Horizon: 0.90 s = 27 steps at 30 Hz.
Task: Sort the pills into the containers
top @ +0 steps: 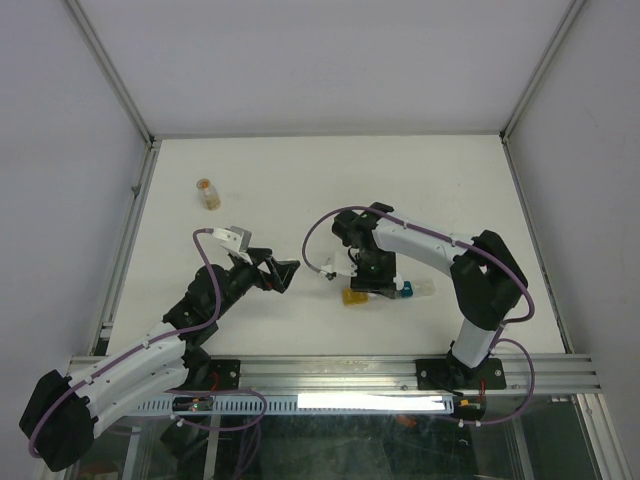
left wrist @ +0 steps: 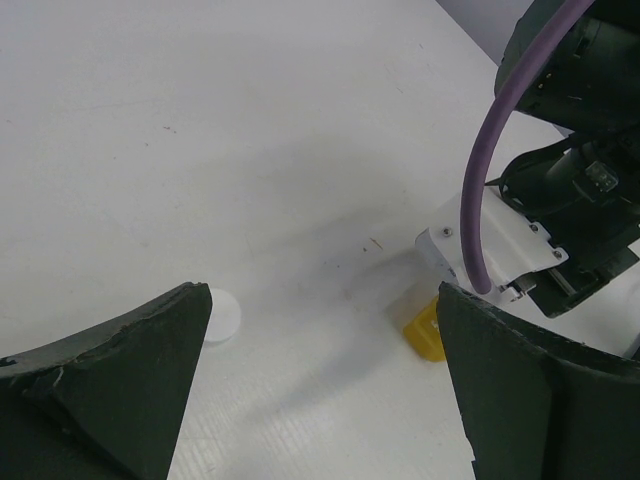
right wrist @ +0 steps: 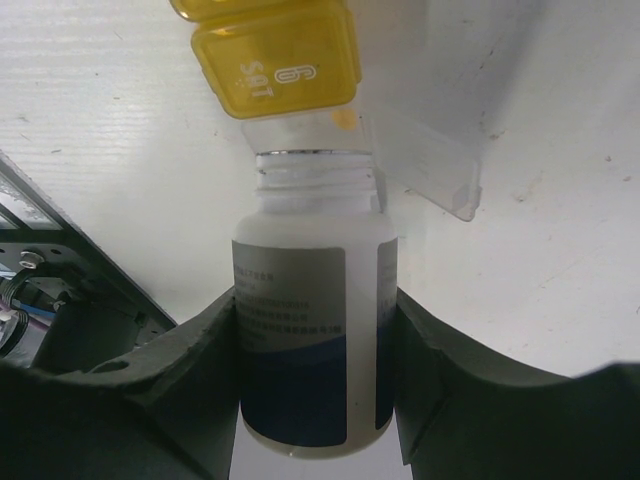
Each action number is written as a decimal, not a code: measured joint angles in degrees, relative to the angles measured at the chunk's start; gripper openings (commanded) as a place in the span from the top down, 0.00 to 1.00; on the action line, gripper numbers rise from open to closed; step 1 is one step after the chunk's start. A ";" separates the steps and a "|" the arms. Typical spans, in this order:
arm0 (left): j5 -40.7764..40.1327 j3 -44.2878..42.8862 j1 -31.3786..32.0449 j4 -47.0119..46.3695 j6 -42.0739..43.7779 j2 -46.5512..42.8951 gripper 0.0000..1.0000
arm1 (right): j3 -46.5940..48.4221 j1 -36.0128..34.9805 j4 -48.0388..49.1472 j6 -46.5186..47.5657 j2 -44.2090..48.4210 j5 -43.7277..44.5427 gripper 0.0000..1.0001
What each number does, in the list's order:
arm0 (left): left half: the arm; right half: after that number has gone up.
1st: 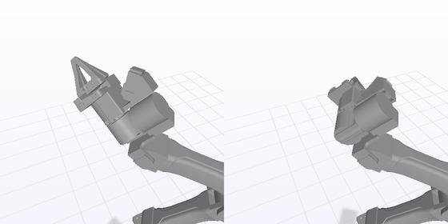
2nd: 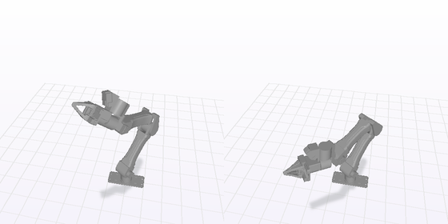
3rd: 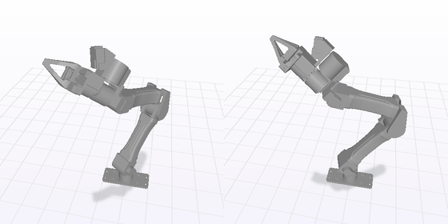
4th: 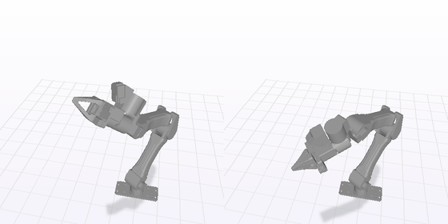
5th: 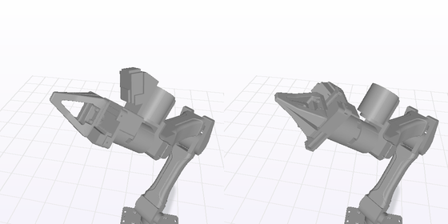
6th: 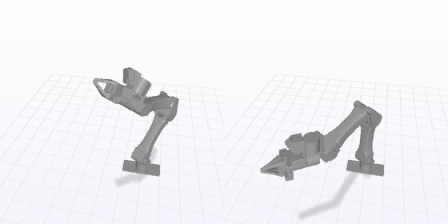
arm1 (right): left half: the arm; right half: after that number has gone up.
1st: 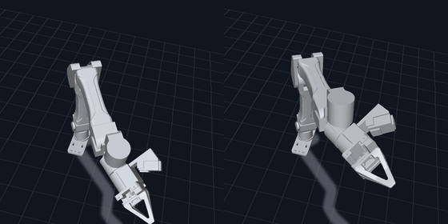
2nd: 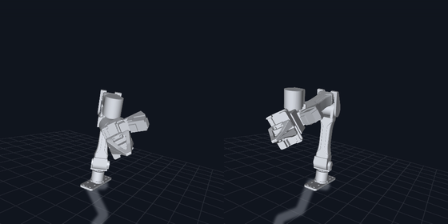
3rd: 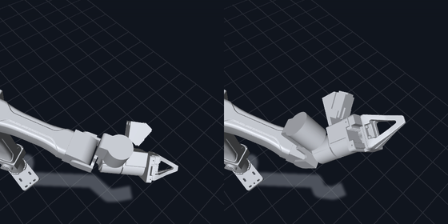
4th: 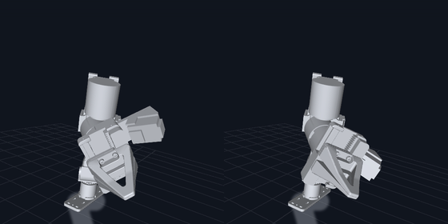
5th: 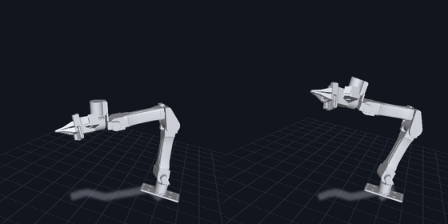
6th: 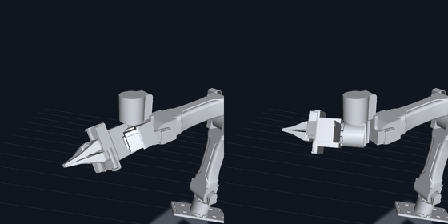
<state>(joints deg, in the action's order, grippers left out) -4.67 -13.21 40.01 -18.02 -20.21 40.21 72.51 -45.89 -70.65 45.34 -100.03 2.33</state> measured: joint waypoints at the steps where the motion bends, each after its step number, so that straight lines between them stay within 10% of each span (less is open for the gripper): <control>1: 0.00 0.00 0.00 0.00 0.00 0.04 0.01 | 0.00 -0.09 0.04 -0.02 0.00 0.04 0.98; 27: -0.02 0.00 0.00 0.00 0.02 0.17 0.01 | -0.74 -0.92 0.83 -0.24 0.46 0.96 0.98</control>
<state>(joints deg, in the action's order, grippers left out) -4.69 -13.21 40.01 -18.02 -20.18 40.38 71.77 -46.81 -69.82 45.10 -99.57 3.29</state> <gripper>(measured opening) 0.990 0.544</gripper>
